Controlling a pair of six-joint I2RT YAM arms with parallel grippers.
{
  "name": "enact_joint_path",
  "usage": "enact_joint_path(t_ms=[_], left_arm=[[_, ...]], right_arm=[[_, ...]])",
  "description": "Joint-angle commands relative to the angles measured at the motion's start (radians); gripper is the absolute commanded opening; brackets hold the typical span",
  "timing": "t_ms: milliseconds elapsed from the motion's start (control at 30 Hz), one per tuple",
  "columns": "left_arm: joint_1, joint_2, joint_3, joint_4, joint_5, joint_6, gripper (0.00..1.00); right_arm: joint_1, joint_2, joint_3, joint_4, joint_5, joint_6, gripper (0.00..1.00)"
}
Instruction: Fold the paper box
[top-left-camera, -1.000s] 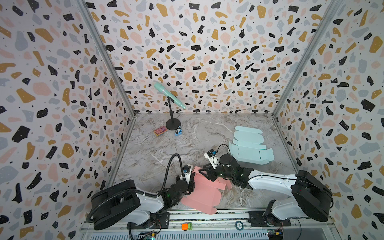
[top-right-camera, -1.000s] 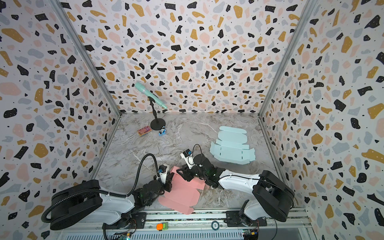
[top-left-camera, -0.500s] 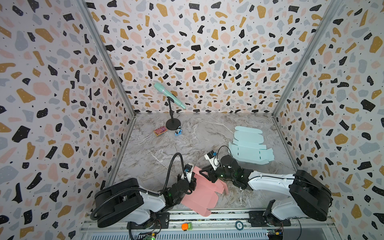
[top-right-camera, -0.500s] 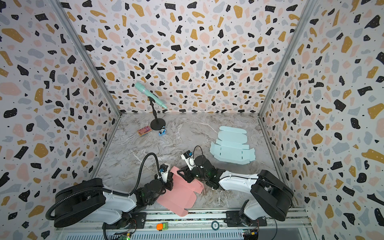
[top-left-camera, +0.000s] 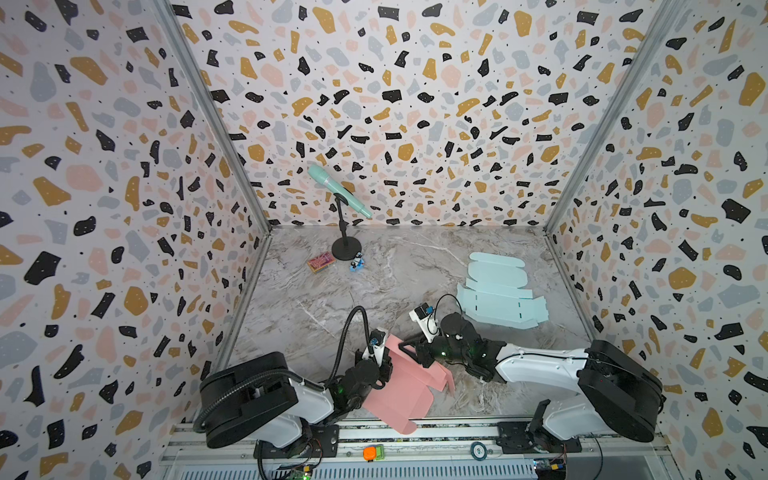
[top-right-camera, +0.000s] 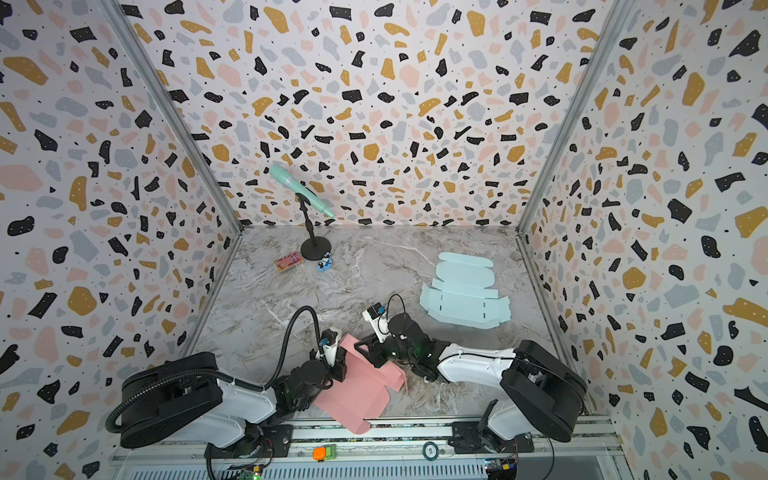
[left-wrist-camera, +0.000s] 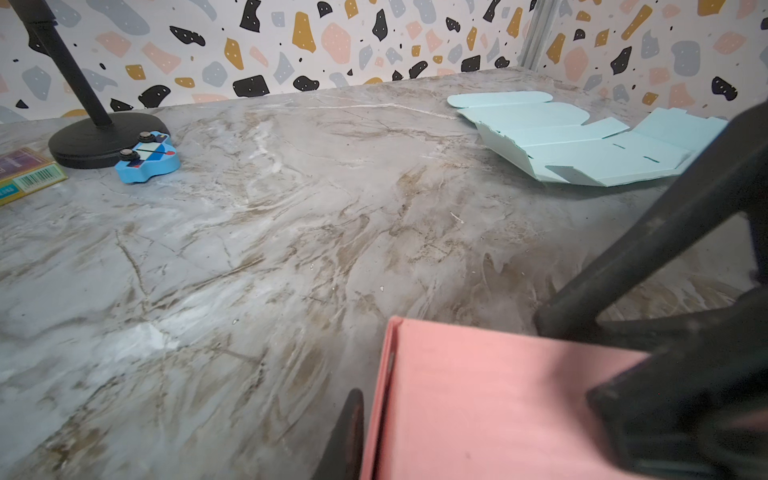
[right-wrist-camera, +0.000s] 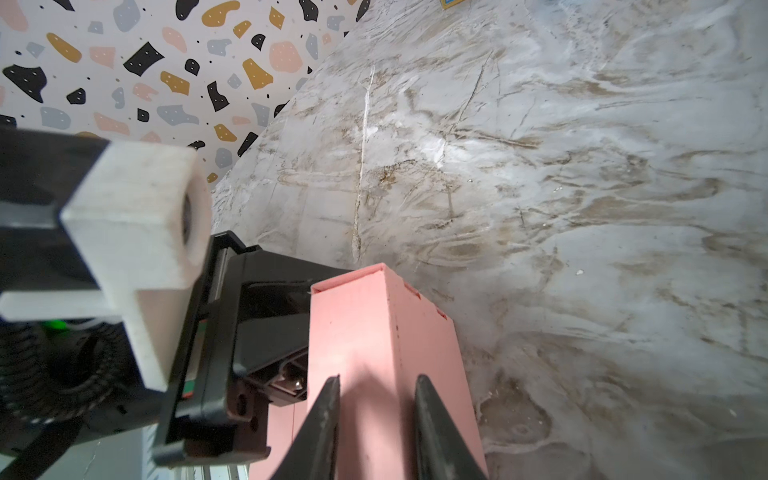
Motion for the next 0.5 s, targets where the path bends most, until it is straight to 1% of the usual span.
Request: enact_joint_path(t_ms=[0,333,467], left_arm=[[0.003,0.032,-0.021,0.08,-0.026,-0.002,0.19],[0.003,0.14,0.001,0.139,-0.03,-0.009,0.19],[0.004,0.173,0.0,0.159,-0.049,-0.014,0.18]], right_arm=[[0.006,0.004,0.007,-0.056,0.012,0.005,0.31],[0.006,0.017,0.002,-0.056,0.01,0.01,0.3],[0.008,0.015,-0.008,-0.038,0.006,0.023,0.29]])
